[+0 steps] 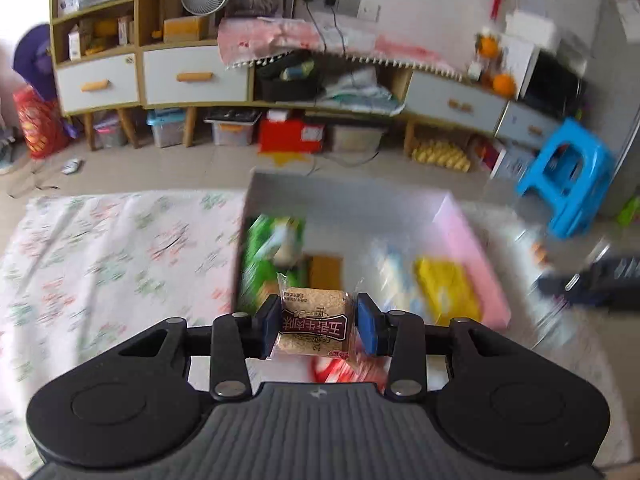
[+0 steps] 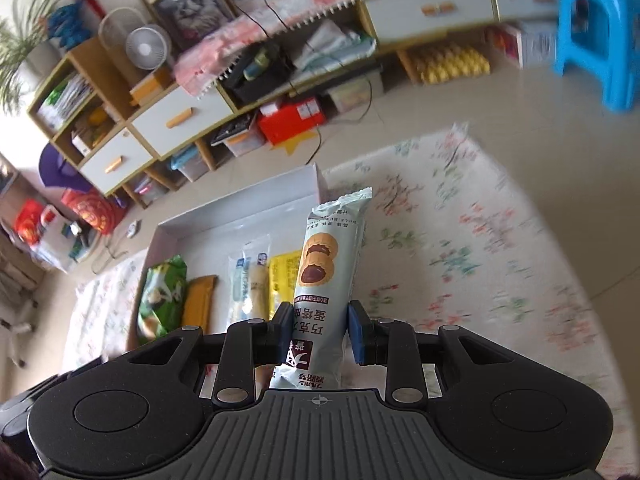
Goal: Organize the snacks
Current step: 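Grasp the small brown cake pack with the left tool while the right tool carries its pack to the box, then release both packs into the pink box and withdraw both tools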
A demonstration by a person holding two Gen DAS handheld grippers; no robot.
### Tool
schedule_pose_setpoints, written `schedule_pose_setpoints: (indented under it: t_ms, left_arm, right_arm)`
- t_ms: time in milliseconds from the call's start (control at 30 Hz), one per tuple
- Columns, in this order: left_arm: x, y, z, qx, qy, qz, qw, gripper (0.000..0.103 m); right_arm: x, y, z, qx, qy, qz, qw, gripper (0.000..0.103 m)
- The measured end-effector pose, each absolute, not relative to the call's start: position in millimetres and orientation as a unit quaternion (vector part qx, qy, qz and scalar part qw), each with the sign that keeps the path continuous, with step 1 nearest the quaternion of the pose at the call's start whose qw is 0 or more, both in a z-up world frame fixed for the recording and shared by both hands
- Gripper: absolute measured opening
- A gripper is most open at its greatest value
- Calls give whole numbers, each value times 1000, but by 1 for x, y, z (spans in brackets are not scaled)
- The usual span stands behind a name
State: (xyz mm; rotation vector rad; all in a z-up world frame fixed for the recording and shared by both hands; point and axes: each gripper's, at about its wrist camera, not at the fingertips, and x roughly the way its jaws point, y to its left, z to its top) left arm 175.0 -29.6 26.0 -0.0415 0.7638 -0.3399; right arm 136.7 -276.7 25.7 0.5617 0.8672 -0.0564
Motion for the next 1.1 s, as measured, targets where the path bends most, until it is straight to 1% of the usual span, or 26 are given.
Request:
schedule_pose_setpoints:
  t_ms: [100, 200, 367, 467, 567, 600, 667, 733, 867, 967, 1067, 1100]
  left_arm:
    - [192, -45, 24, -42, 370, -183, 910, 37]
    - [204, -56, 14, -30, 372, -178, 911, 37]
    - [210, -49, 1, -29, 388, -165, 907, 37]
    - [208, -44, -2, -24, 392, -164, 905, 43]
    - [204, -42, 2, -24, 391, -166, 905, 43]
    - [205, -42, 3, -27, 392, -166, 904, 44]
    - [204, -39, 5, -33, 394, -165, 903, 47]
    - [203, -36, 5, -37, 398, -158, 903, 55]
    - [201, -34, 5, -39, 408, -154, 899, 54]
    - [198, -33, 3, -31, 413, -155, 897, 56]
    - [199, -31, -6, -22, 442, -146, 885, 57]
    - [199, -29, -10, -29, 453, -146, 879, 55]
  right_arm:
    - [155, -264, 25, 262, 405, -7, 876, 28]
    - [172, -247, 25, 256, 395, 20, 882, 28]
    - [193, -222, 16, 236, 395, 46, 887, 28]
    - [199, -215, 7, 245, 402, 54, 881, 29]
    - [201, -214, 1, 268, 404, 64, 873, 29]
    - [201, -215, 0, 276, 402, 65, 870, 31]
    - [198, -217, 1, 287, 395, 62, 870, 32]
    - [195, -218, 3, 286, 386, 61, 875, 32]
    - [193, -211, 5, 267, 406, 62, 872, 32]
    - [189, -209, 1, 268, 420, 73, 864, 32]
    - [186, -205, -4, 256, 428, 85, 863, 32]
    - [184, -203, -5, 253, 426, 92, 864, 32]
